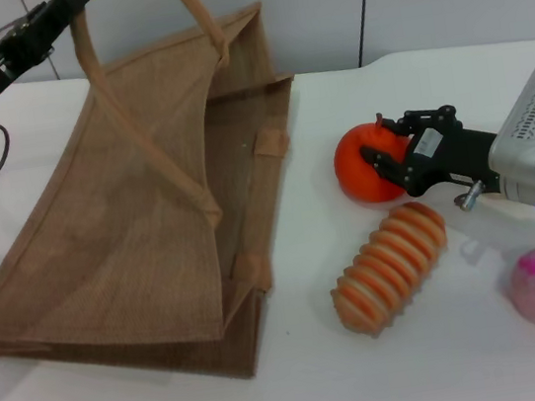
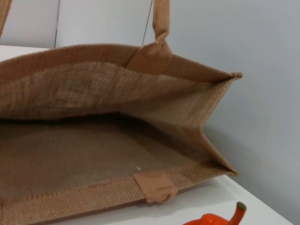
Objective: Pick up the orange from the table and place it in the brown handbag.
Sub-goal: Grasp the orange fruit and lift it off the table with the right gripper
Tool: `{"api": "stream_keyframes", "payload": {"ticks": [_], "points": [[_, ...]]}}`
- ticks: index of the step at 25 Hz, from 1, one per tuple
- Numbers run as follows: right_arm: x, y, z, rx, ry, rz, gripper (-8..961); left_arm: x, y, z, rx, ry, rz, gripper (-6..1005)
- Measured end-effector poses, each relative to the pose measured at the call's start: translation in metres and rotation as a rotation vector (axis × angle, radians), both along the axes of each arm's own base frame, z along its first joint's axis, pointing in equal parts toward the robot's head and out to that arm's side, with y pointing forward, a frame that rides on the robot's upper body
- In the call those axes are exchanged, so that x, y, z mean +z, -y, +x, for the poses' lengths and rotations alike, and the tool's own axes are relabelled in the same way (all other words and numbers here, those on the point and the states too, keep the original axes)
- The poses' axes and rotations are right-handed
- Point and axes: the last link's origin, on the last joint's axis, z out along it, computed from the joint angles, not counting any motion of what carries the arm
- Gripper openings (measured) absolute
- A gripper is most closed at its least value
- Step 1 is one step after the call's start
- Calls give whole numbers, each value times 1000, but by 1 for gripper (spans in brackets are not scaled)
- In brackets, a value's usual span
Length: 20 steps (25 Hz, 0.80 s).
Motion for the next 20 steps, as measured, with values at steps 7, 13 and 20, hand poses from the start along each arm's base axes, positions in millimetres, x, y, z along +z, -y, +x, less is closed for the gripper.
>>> {"api": "stream_keyframes", "payload": {"ticks": [7,13,20], "points": [[-1,2,2,5,10,-5,382,0,0,0,2,3,-3,119],[6,13,-6,85,-87,-29,309,0,2,0,-1,7,-6,119],[20,28,-18,206,-206,-59,280,3,5,4,-36,28,-9,119]]}}
